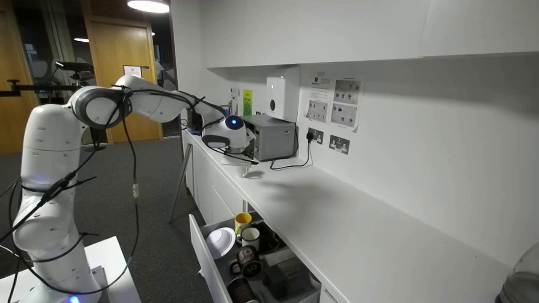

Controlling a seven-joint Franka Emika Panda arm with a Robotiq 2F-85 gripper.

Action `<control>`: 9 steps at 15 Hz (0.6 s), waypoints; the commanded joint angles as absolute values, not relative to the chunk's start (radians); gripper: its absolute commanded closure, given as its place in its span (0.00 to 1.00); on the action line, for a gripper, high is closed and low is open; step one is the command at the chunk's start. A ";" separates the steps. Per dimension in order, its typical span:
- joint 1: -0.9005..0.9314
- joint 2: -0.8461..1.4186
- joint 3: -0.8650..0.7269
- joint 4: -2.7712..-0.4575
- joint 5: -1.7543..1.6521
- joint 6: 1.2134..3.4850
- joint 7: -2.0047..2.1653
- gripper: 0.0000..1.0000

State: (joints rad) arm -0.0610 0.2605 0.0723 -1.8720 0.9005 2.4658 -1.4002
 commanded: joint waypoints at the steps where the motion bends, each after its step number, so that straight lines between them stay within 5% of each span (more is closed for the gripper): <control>1: -0.060 0.343 0.069 -1.747 0.842 2.407 -1.338 0.00; 9: -0.056 0.474 0.104 -1.590 0.748 2.313 -1.238 0.00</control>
State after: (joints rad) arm -0.0563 0.4197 0.0898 -1.6821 0.7932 2.3685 -1.2984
